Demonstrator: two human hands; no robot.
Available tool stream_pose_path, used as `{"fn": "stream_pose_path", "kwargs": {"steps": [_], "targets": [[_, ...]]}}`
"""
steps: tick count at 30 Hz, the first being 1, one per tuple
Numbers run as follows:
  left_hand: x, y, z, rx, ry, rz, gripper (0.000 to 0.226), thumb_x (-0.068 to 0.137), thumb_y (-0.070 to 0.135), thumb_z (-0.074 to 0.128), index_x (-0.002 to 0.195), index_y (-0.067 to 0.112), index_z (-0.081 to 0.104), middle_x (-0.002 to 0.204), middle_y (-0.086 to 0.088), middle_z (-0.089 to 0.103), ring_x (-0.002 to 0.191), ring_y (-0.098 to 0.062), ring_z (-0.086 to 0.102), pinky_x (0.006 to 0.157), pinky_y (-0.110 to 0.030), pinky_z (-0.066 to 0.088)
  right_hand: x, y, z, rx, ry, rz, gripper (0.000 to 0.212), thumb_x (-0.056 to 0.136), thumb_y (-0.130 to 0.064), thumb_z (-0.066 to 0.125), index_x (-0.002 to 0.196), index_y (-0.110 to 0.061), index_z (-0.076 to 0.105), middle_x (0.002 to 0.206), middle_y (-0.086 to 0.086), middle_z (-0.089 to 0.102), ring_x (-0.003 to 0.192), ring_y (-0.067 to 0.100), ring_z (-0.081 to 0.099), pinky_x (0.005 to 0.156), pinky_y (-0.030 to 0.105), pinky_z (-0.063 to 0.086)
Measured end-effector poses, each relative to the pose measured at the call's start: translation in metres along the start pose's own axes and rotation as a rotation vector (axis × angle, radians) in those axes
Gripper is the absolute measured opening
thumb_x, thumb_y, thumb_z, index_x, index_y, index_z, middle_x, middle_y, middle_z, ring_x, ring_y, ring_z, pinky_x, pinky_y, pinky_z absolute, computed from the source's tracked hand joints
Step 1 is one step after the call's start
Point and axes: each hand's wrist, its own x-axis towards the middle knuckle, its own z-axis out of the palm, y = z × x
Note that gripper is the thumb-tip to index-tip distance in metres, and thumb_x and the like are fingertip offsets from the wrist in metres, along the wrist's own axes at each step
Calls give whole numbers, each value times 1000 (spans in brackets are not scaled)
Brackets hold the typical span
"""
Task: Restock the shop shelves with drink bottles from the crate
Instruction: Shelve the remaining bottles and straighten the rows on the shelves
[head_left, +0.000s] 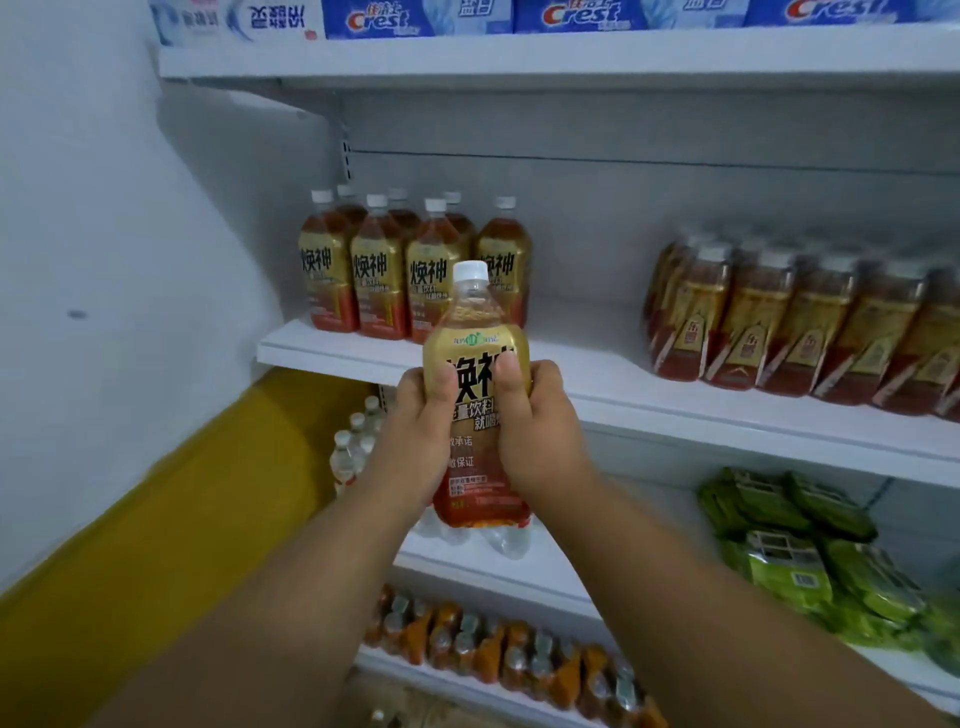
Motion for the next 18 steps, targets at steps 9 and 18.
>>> {"fn": "stream_pose_path", "kwargs": {"steps": [9, 18], "targets": [[137, -4, 2, 185, -143, 117, 44, 94, 68, 39, 122, 37, 54, 89, 28, 55, 84, 10, 53, 63, -14, 39, 133, 9, 8, -154, -54, -16, 54, 93, -67, 48, 122, -22, 50, 107, -6, 69, 96, 14, 69, 84, 43, 59], [199, -24, 12, 227, -171, 207, 31, 99, 49, 55, 126, 34, 59, 95, 28, 57, 90, 1, 57, 69, -13, 39, 186, 40, 15, -230, -6, -41, 48, 92, -61, 55, 126, -28, 45, 103, -20, 62, 92, -3, 61, 66, 17, 47]]}}
